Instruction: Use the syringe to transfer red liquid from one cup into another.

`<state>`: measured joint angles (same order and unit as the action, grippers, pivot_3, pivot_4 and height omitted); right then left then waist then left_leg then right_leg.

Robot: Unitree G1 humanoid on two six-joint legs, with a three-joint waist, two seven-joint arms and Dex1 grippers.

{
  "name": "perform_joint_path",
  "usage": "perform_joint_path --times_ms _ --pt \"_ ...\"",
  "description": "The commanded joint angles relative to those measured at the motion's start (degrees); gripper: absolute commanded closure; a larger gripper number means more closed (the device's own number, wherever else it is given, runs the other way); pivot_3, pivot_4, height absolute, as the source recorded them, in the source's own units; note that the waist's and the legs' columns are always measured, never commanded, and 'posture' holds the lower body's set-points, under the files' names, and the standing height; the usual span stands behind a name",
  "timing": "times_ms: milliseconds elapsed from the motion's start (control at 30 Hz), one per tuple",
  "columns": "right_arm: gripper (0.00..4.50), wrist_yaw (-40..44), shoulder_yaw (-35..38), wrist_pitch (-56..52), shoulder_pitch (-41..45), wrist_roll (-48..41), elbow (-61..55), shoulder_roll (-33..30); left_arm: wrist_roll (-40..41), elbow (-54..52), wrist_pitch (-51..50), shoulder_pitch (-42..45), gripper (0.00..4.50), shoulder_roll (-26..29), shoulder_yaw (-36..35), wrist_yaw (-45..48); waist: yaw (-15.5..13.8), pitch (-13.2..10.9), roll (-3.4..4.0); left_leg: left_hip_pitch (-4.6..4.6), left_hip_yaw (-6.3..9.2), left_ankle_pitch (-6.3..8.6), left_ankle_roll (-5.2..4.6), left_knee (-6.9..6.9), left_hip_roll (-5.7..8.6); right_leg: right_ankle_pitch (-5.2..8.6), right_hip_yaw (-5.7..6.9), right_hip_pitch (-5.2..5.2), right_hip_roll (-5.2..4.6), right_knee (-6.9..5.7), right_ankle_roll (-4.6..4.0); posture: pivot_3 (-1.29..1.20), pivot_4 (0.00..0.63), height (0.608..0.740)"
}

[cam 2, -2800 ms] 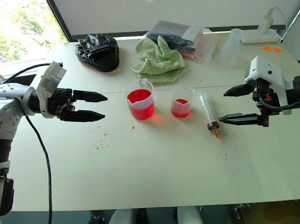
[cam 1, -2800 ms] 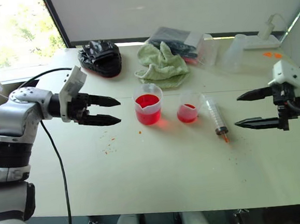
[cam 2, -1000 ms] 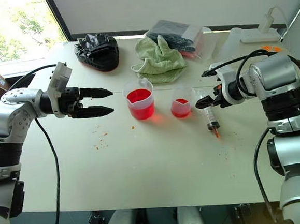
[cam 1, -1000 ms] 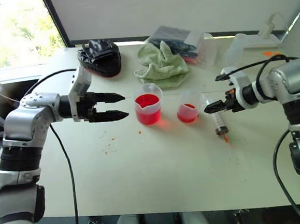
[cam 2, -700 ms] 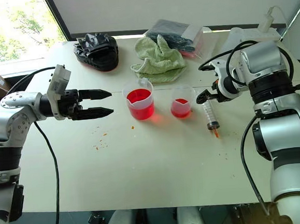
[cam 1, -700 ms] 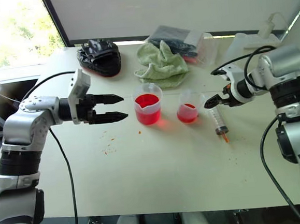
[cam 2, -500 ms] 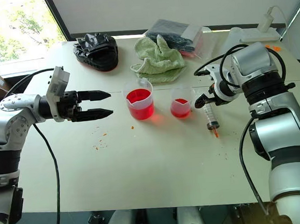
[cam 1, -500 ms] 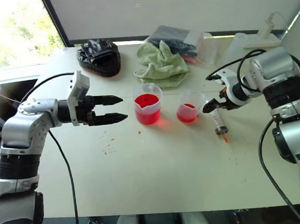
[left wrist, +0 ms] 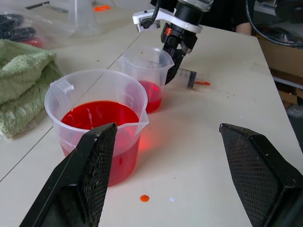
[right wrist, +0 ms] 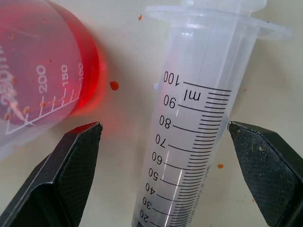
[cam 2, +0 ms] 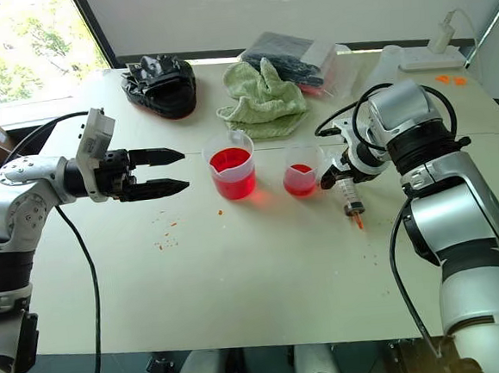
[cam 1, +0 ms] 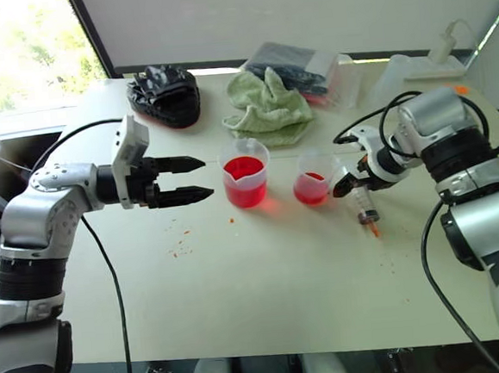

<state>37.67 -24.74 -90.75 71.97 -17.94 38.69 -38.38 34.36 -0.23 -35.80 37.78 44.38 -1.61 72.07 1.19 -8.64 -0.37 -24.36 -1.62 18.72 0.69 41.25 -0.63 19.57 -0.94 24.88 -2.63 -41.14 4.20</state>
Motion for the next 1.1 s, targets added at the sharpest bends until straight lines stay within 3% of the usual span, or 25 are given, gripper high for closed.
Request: perform_joint_path --times_ms 33,400,500,633,667,867,1100 --pt "0.07 0.41 -0.79 1.52 1.68 1.57 1.08 0.61 0.62 -1.82 0.35 -0.38 0.87 0.82 -1.97 -0.31 0.04 0.0 0.0 0.0 0.0 0.0 0.0 0.0 0.0 0.0 0.0 0.0 0.0 0.0 0.0 0.0 0.15 0.711" --pt "0.07 2.34 -2.46 6.04 0.91 5.39 5.17 1.62 0.95 -3.34 0.13 -1.61 0.87 1.62 -2.37 -1.1 0.04 0.0 0.0 0.0 0.0 0.0 0.0 0.0 0.0 0.0 0.0 0.0 0.0 0.0 0.0 0.0 0.15 0.711" --pt "0.85 2.84 -2.14 6.45 0.7 6.07 5.71 1.92 1.11 -3.48 0.02 -1.69 0.87 1.74 -2.41 -1.25 0.02 0.0 0.0 -0.01 0.0 0.0 0.0 0.0 0.0 0.0 0.0 0.0 0.0 0.0 0.0 0.0 0.15 0.711" --pt "2.92 3.38 -1.49 6.64 0.56 6.95 6.12 2.19 0.98 -3.32 0.12 -1.51 0.87 1.95 -2.24 -1.08 0.06 0.0 0.0 0.0 0.0 0.0 0.0 -0.01 0.0 0.0 0.0 0.0 0.0 0.0 0.0 0.0 0.15 0.711" --pt "3.06 3.43 -1.32 6.63 0.47 7.13 6.17 2.17 0.97 -3.21 0.12 -1.36 0.87 1.95 -2.17 -1.02 0.06 0.0 0.0 0.0 0.0 0.0 0.0 0.0 0.0 0.0 0.01 0.0 0.0 0.0 0.0 0.0 0.15 0.711" --pt "3.07 3.81 -0.07 5.22 -0.25 6.76 4.58 0.91 0.67 -2.43 0.25 -0.56 0.87 1.97 -1.73 -0.53 0.05 0.0 0.0 0.0 0.0 0.0 0.0 -0.01 0.0 0.0 0.01 0.0 0.0 0.0 0.0 0.0 0.15 0.711" --pt "3.07 -2.12 11.83 3.93 -0.69 7.42 0.11 -3.61 0.52 -0.92 0.24 1.05 0.87 2.25 -1.75 0.26 -0.25 0.0 0.0 -0.03 0.0 0.0 0.0 0.0 0.01 0.0 0.0 0.0 -0.02 0.01 0.0 0.0 0.15 0.711"
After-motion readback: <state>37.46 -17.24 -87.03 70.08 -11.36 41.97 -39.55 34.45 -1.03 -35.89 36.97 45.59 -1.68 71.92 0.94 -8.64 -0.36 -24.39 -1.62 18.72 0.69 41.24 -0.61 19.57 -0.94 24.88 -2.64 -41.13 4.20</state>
